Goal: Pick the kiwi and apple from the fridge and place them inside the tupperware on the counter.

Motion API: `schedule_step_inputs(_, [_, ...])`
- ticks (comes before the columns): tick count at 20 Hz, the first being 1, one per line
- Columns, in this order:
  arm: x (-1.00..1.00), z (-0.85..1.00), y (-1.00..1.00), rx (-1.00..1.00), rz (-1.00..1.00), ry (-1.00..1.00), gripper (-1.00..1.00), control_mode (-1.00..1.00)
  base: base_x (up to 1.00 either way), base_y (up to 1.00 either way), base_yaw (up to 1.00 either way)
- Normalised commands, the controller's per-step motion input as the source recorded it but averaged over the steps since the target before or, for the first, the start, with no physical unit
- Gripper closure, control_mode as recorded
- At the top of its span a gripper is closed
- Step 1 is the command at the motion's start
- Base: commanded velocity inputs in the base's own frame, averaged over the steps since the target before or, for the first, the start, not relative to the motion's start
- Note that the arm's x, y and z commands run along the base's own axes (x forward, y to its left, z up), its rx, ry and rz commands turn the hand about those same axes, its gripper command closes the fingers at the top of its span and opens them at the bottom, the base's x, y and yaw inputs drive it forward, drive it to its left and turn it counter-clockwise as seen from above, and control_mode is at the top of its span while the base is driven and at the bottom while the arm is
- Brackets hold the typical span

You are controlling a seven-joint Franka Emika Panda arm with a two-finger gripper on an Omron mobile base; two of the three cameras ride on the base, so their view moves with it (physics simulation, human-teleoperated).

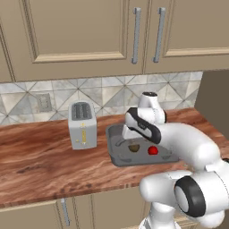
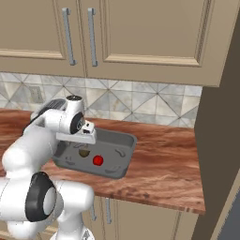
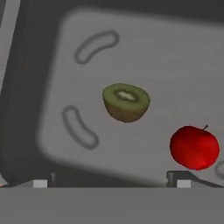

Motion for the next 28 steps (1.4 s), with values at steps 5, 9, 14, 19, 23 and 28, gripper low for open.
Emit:
schedule_step_inputs(5, [-0.76, 0.50, 0.00, 0.00, -0.07, -0.12, -1.00, -1.00, 0.00, 0.00, 0.00])
schedule_step_inputs(9, [-0.74, 0.57, 0.00, 0.00, -0.06, 0.00, -1.00, -1.00, 0.00, 0.00, 0.00])
schedule_step_inputs(14, [-0.65, 0.79, 0.00, 0.00, -0.06, 0.00, -1.00, -1.00, 0.00, 0.00, 0.00])
schedule_step_inputs(19, [-0.66, 0.89, 0.00, 0.00, -0.05, -0.02, -1.00, -1.00, 0.00, 0.00, 0.00])
schedule_step_inputs(23, [-0.61, 0.83, 0.00, -0.01, -0.01, -0.01, -1.00, -1.00, 0.00, 0.00, 0.00])
schedule_step_inputs(28, [-0.47, 0.77, 0.00, -0.10, 0.00, -0.04, -1.00, -1.00, 0.00, 0.00, 0.00])
